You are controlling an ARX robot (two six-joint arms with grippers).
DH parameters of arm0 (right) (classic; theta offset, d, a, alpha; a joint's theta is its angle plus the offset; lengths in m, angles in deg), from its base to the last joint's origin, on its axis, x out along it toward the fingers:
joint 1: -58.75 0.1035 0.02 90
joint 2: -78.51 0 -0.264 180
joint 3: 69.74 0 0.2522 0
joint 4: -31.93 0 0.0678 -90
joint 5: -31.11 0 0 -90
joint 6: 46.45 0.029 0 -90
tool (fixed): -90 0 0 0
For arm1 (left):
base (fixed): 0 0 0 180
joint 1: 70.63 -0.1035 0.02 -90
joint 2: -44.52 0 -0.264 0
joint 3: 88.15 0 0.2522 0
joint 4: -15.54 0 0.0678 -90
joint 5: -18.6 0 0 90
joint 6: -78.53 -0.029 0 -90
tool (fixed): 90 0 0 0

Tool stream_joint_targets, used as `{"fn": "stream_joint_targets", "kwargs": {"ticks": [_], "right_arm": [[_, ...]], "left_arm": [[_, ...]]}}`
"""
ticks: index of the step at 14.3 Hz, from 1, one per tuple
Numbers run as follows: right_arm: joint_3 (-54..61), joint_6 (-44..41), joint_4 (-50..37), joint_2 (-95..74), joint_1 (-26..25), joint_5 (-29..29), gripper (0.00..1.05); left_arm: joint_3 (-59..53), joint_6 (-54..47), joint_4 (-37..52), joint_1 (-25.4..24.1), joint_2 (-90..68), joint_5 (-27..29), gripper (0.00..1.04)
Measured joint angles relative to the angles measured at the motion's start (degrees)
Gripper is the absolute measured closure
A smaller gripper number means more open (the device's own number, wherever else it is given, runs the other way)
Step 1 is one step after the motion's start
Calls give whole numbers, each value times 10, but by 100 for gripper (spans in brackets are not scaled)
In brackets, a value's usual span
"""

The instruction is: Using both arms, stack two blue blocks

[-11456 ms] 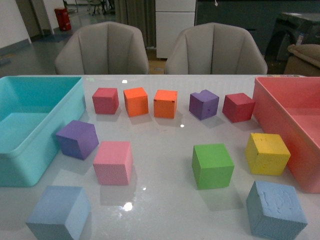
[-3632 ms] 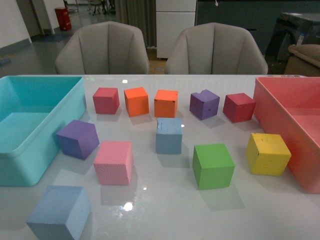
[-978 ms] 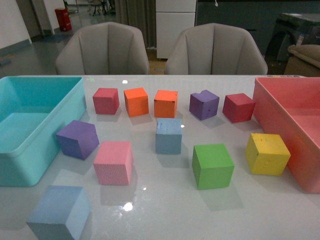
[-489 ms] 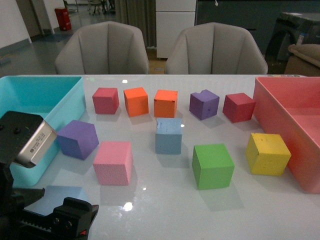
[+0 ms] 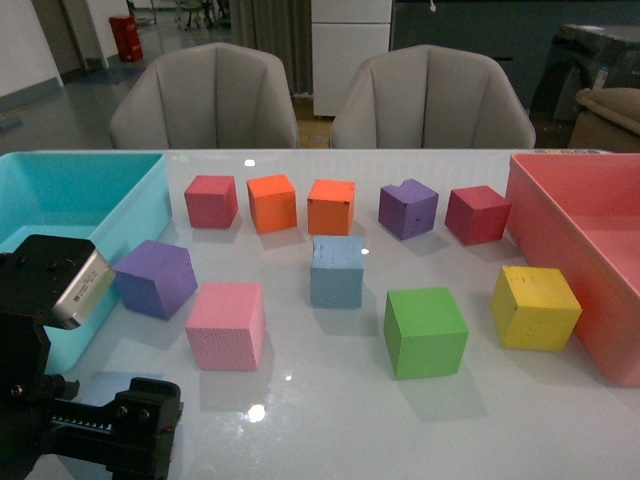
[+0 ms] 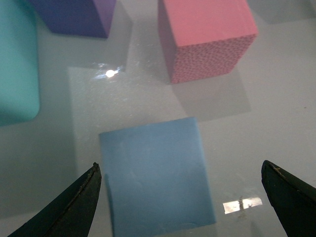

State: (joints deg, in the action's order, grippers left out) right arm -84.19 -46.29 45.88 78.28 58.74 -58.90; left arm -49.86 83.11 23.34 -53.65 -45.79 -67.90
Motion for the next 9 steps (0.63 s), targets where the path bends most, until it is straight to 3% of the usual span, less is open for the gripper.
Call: {"fn": "stream_joint_targets", "kwargs": {"ticks": [9], "right_arm": [[0, 0, 0, 0, 0, 0, 6]], "left_arm": [[18, 9, -19, -16, -26, 8, 7]]}}
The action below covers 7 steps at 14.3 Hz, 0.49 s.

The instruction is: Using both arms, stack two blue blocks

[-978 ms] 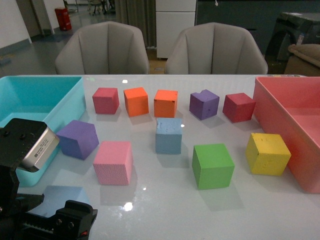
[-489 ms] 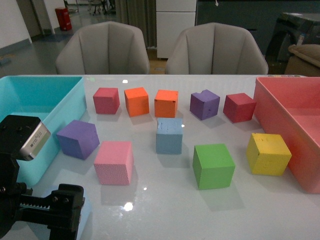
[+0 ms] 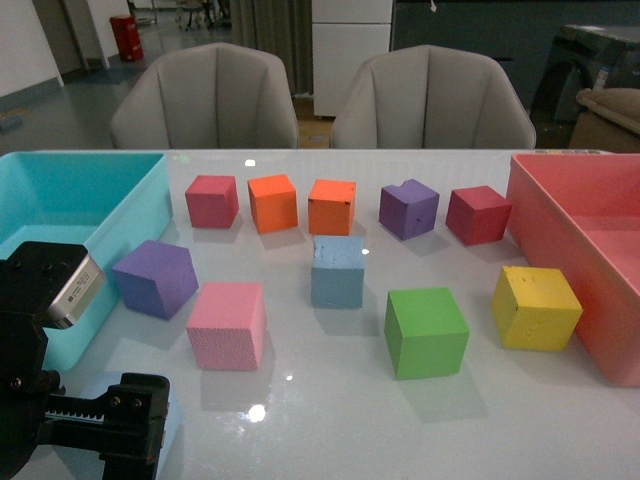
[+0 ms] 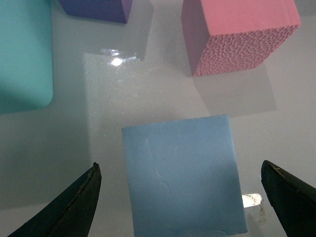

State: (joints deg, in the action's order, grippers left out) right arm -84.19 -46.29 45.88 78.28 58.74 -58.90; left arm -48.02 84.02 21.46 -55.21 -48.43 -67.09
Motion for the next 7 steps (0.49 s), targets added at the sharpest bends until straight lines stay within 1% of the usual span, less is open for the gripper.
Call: {"fn": "stream_joint_targets", "kwargs": {"ticks": [4, 6, 7], "right_arm": [[0, 0, 0, 0, 0, 0, 6], [0, 0, 0, 0, 0, 0, 6], [0, 0, 0, 0, 0, 0, 6]], "left_arm": [[1, 3, 18, -1, -40, 2, 7], [3, 8, 43, -2, -64, 0, 7], [3, 8, 42, -2, -64, 2, 13]]}}
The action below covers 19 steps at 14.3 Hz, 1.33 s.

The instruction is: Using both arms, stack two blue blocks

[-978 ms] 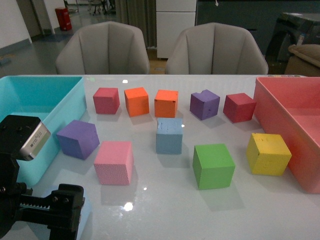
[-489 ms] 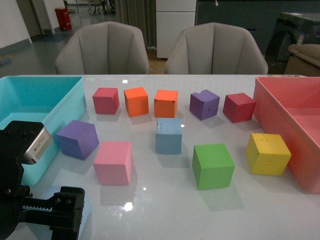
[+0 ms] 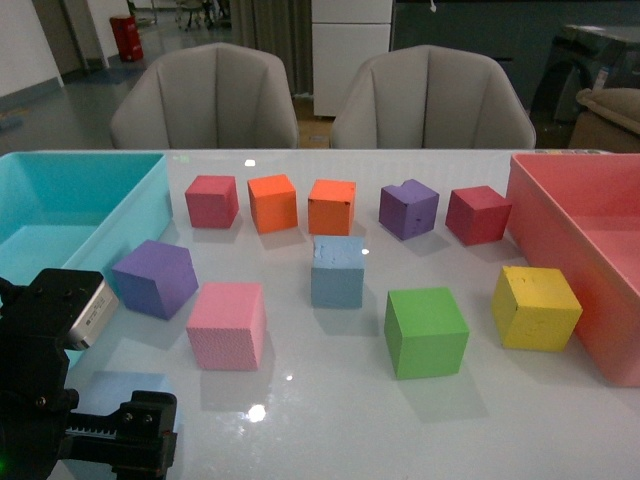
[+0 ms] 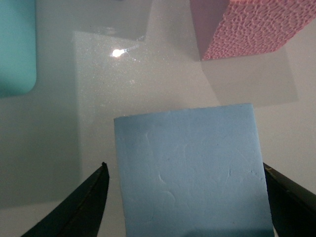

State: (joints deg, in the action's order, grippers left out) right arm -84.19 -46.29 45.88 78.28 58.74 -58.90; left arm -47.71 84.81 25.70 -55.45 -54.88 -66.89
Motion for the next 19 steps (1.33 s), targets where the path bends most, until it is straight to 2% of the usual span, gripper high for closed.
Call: {"fn": "stream_joint_targets", "kwargs": {"ticks": [3, 6, 8, 10, 15, 19], "right_arm": [[0, 0, 0, 0, 0, 0, 6], [0, 0, 0, 0, 0, 0, 6], [0, 0, 0, 0, 0, 0, 6], [0, 0, 0, 0, 0, 0, 6], [0, 0, 0, 0, 0, 0, 6], [0, 0, 0, 0, 0, 0, 6]], "left_arm": [[0, 0, -7, 5, 5, 4, 47], [-2, -1, -50, 27, 82, 6, 60], [10, -2, -99, 62, 166, 7, 64], [73, -3, -132, 109, 179, 22, 64], [296, -1, -206, 202, 11, 65, 65], [475, 17, -281, 209, -123, 90, 65]]}}
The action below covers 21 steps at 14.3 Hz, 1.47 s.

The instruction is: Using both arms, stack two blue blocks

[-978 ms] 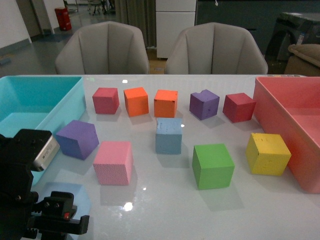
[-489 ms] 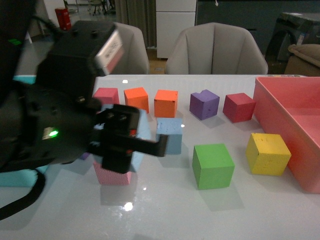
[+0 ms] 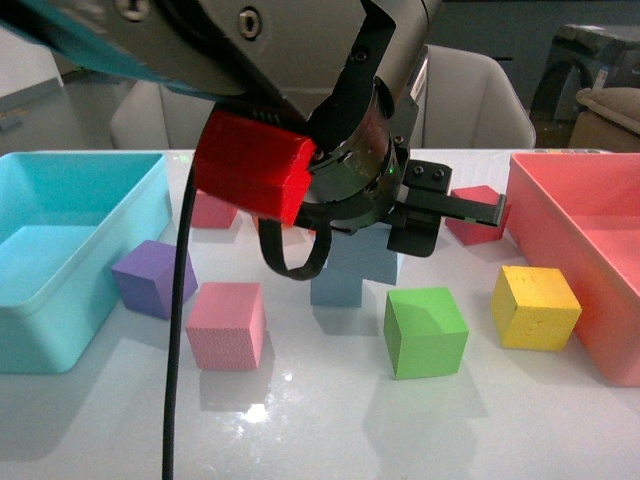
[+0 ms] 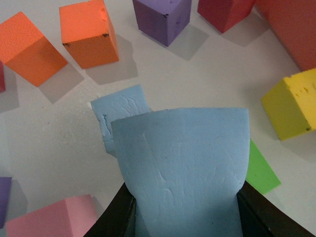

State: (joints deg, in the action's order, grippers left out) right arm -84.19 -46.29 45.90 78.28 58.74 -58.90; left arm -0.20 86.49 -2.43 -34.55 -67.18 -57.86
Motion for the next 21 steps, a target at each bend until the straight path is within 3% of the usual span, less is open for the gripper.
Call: {"fn": "stream_joint_targets", "kwargs": {"ticks": [6, 21], "right_arm": [[0, 0, 0, 0, 0, 0, 6], [0, 0, 0, 0, 0, 0, 6]], "left_arm": [[153, 35, -75, -33, -106, 17, 65], [217, 85, -103, -49, -181, 47, 66]]}}
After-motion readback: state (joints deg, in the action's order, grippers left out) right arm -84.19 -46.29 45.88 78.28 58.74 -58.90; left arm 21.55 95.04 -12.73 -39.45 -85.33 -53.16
